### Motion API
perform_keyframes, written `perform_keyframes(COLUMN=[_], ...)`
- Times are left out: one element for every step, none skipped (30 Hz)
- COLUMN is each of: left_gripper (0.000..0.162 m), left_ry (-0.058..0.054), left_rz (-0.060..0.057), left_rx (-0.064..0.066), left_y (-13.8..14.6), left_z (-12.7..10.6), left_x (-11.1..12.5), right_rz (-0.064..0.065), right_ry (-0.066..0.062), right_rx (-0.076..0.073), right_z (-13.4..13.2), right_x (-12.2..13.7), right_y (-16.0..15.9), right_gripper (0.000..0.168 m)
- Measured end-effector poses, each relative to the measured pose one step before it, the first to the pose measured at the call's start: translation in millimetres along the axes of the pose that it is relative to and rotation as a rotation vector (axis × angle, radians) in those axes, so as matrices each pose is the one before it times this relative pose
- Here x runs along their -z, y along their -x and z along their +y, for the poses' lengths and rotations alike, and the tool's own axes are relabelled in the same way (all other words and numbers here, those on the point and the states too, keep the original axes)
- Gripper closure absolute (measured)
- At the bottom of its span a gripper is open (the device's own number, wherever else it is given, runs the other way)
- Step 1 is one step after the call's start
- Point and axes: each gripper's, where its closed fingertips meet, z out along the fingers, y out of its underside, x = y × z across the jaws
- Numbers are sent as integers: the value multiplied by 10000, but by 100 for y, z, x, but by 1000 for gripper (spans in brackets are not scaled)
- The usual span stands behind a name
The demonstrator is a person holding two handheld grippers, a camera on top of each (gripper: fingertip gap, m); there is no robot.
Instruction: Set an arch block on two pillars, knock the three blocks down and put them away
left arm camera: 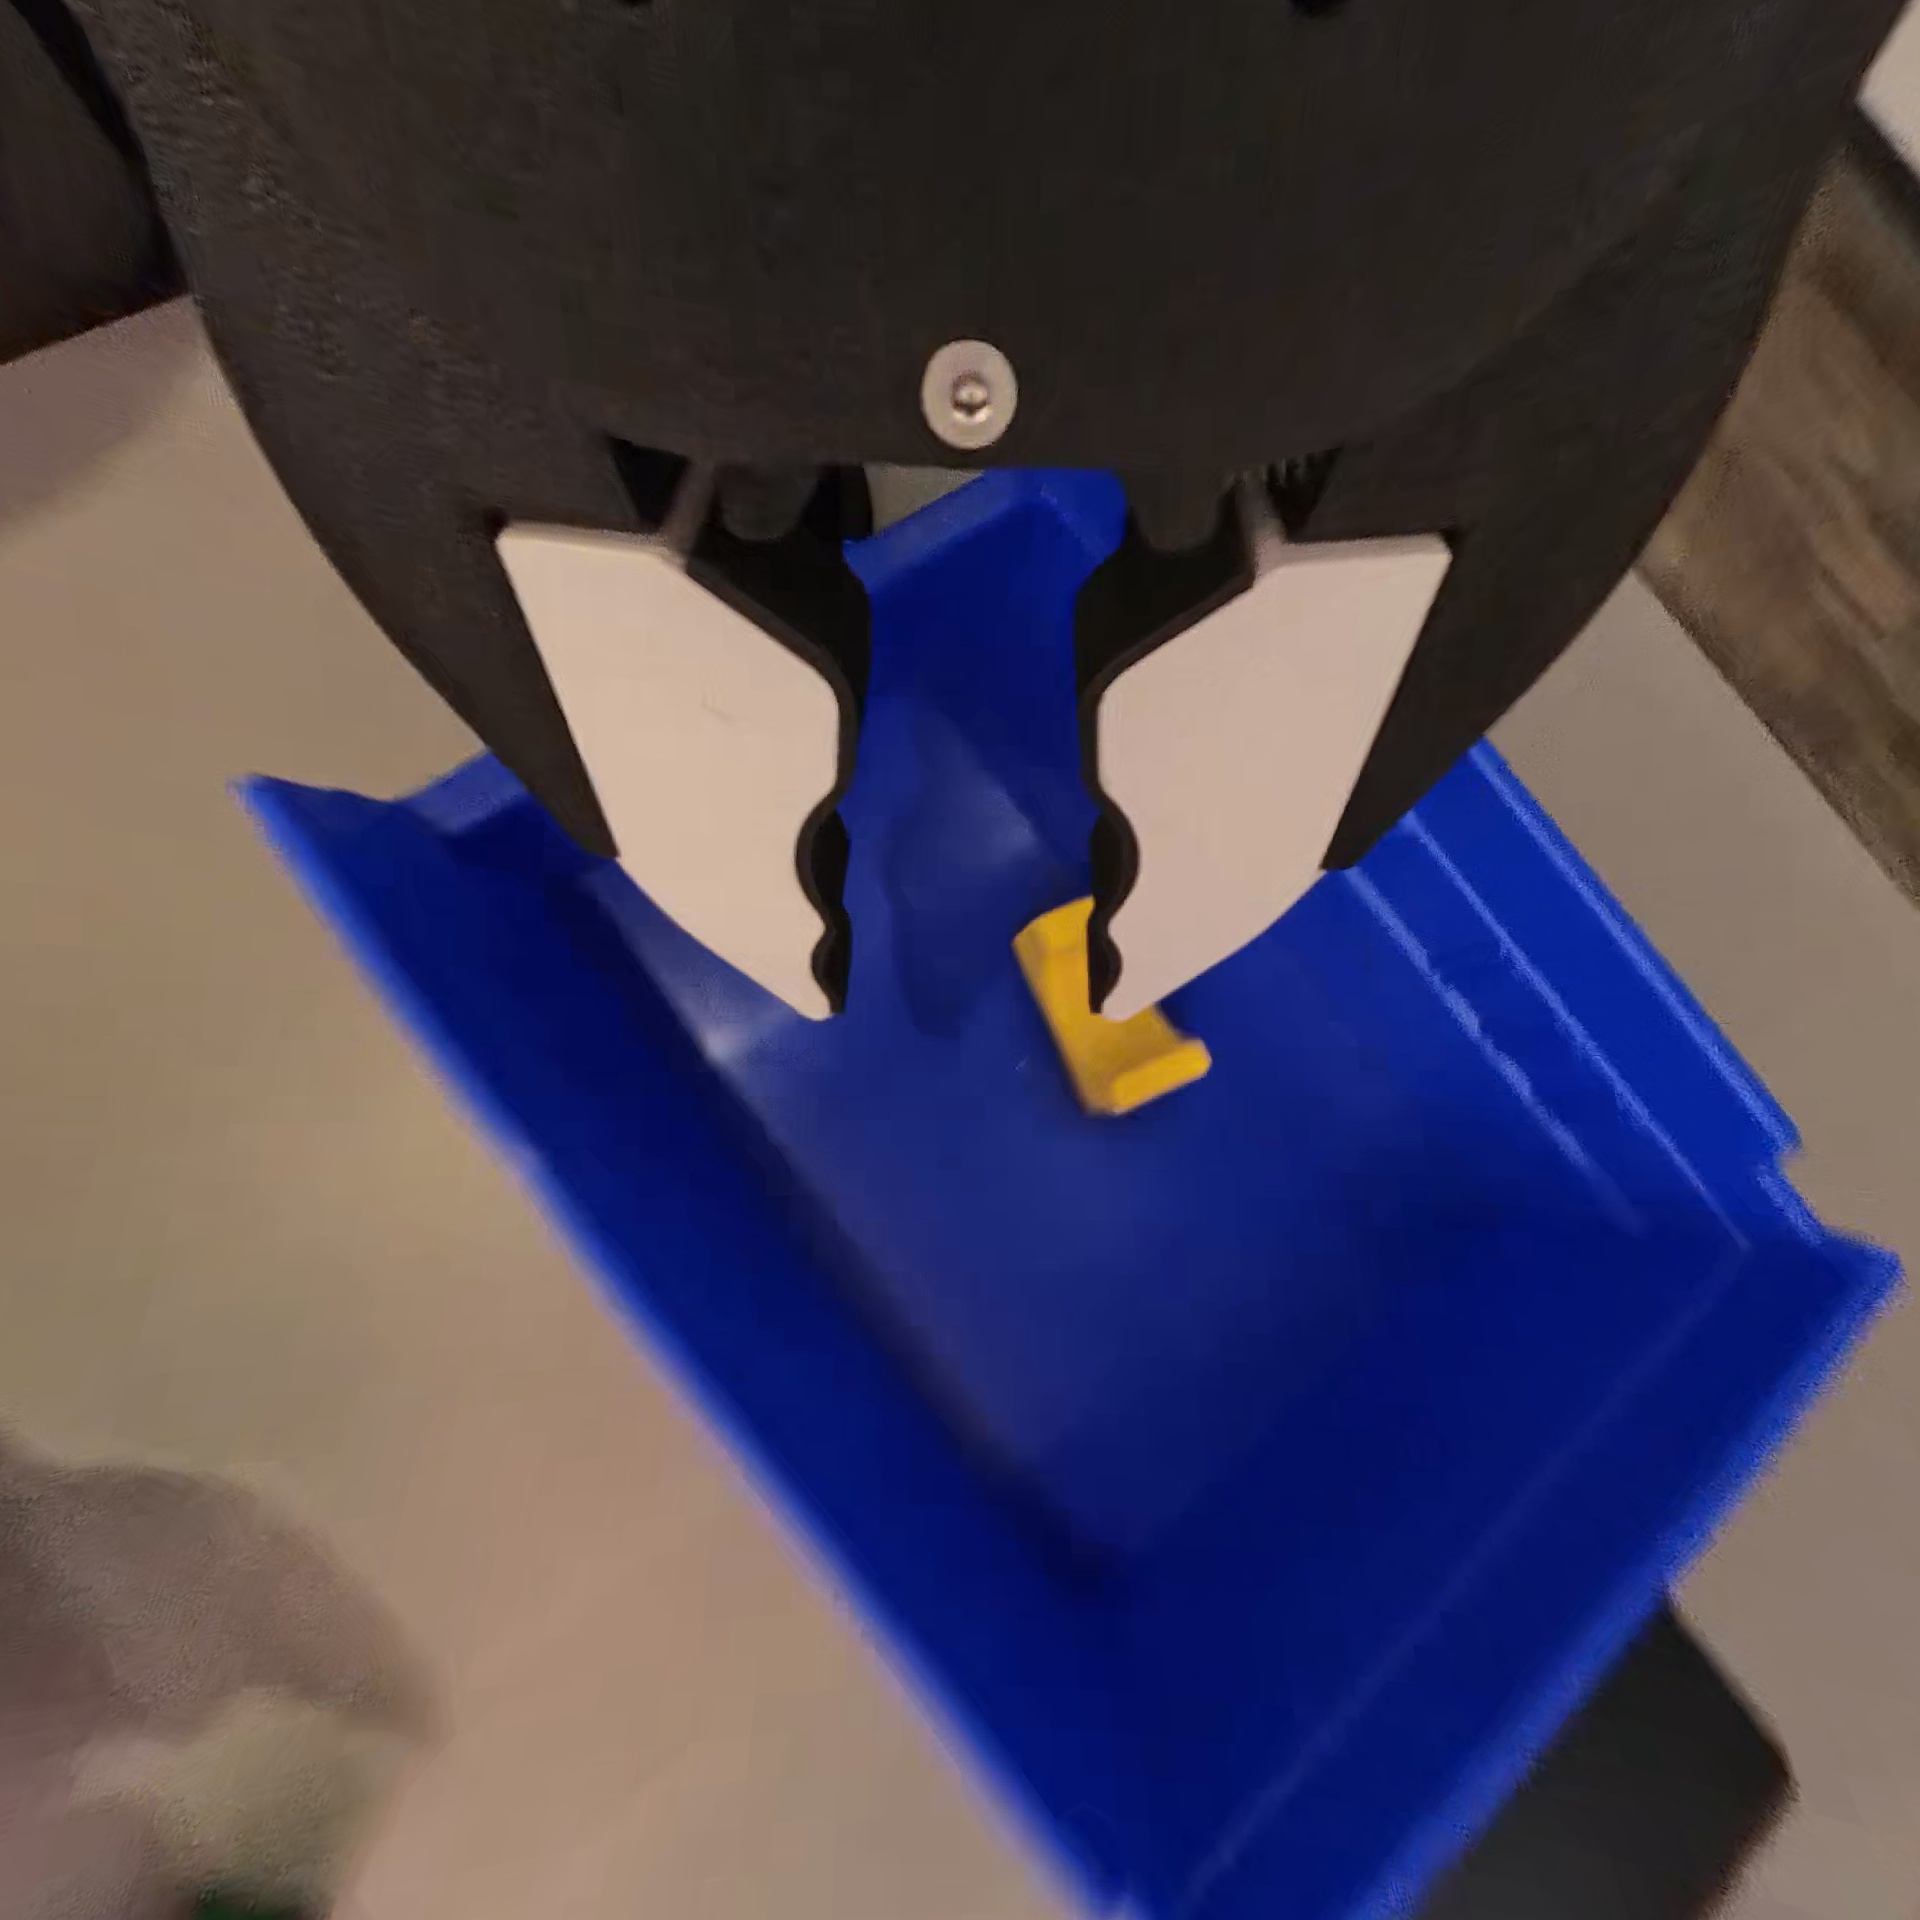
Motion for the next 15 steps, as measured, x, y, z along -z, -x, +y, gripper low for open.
perform_keyframes(left_gripper=[109, 103, 103, 103, 101, 98, 99, 100, 101, 101, 103, 107, 108, 116, 124], left_ry=[824, 751, 496, 436, 459, 381, 434, 319, 171, 78, 85, 165, 150, 145, 126], left_rz=[-122, 62, 206, 189, 13, -171, -73, -34, -53, 2, 3, 36, 34, 27, 65], left_rx=[695, 673, 488, 276, 68, 44, 43, 6, 2, 4, 42, 55, -1, -39, -20], left_y=[1201, 758, 359, 196, 314, 484, 247, 93, 84, 25, 50, 26, 19, 9, -33], left_z=[1337, 1129, 710, 564, 558, 441, 481, 321, 30, -164, -134, 35, 49, 89, 112], left_x=[-1153, -1132, -1065, -954, -847, -779, -692, -572, -466, -443, -432, -434, -427, -346, -171], right_rz=[-84, -115, -106, -97, -136, -147, -147, -131, -88, -43, -32, -42, -20, -8, -3], right_ry=[-216, -259, -272, -283, -287, -279, -247, -215, -182, -150, -144, -133, -101, -74, -53], right_rx=[55, 54, 43, 14, -24, -49, -42, -17, 11, 30, 40, 60, 77, 90, 97], right_z=[-787, -866, -887, -911, -927, -894, -827, -772, -667, -575, -522, -471, -383, -299, -240], right_x=[628, 676, 690, 690, 661, 619, 568, 517, 458, 411, 372, 332, 285, 236, 188], right_y=[177, 192, 162, 134, 172, 200, 214, 183, 141, 85, 77, 83, 47, 24, 14], right_gripper=[113, 113, 113, 113, 113, 113, 113, 113, 113, 113, 113, 113, 114, 114, 114])
